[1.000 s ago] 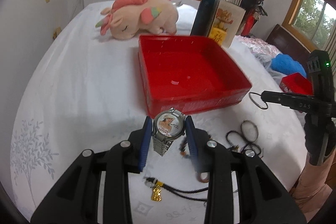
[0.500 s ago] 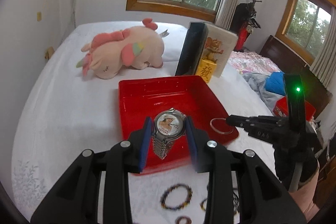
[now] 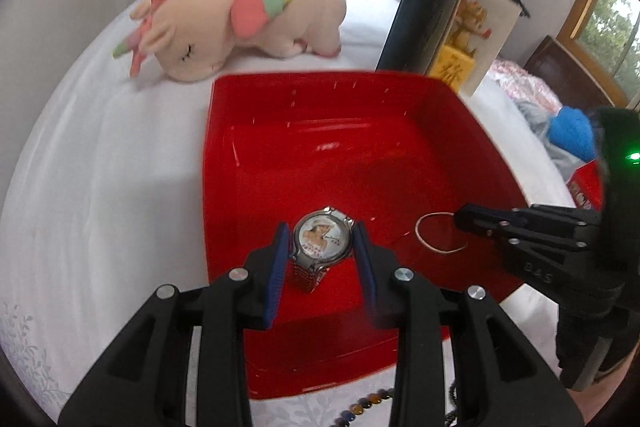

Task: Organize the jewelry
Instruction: 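Carry the watch and bangle into the red tin and open both tools, then grasp the multicolour bead bracelet with the left tool while the right grasps linked silver bangles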

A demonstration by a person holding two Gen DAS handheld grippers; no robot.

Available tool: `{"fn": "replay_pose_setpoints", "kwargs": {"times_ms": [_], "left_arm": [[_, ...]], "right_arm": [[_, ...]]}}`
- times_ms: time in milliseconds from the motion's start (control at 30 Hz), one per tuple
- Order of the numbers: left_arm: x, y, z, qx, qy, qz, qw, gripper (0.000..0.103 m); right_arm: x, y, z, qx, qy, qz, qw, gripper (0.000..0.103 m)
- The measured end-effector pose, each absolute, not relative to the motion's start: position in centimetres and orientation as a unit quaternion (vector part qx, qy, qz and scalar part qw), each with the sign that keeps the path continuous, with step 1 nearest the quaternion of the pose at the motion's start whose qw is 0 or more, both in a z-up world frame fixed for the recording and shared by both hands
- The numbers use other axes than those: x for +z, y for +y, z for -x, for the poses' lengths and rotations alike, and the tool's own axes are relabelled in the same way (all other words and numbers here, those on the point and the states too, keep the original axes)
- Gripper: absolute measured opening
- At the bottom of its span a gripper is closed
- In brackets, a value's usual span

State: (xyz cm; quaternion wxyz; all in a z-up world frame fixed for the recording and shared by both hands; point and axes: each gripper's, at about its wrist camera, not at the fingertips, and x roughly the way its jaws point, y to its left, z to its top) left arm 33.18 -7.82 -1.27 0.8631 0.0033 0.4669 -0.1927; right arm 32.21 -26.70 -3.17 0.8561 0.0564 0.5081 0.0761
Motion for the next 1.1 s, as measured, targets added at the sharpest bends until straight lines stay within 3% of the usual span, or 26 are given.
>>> {"fn": "replay_pose_setpoints", "kwargs": {"times_ms": [200,300,700,900,1100], "left_arm": [[-1.3,-7.4,-32.9,-0.194,0.468,-0.003,0.862,0.035],[-0.3,-7.1,-32.3,-0.196,0.453,-0.001,0.870,0.047],[2.2,-5.8,-27.8,-0.181,0.433,-0.021,0.883,0.055],[1.7,-3.8,-24.0,-0.165,0.425,-0.034,0.889,0.057],[-0.2,-3.1,-20.9,-0.168,0.440,-0.051,0.881,0.066]], "right_arm": [[-2.8,-26.9,-31.9,0.079,0.507,-0.055,0.856,0.009],[-2.2,-27.3,-31.7,0.080,0.504,-0.065,0.858,0.010],[0.6,-29.0,-28.7,0.093,0.478,-0.092,0.868,0.010],[1.5,-30.8,-25.0,0.085,0.464,-0.106,0.875,0.011],[1.0,-31.6,-21.2,0.073,0.456,-0.104,0.881,0.015]]}}
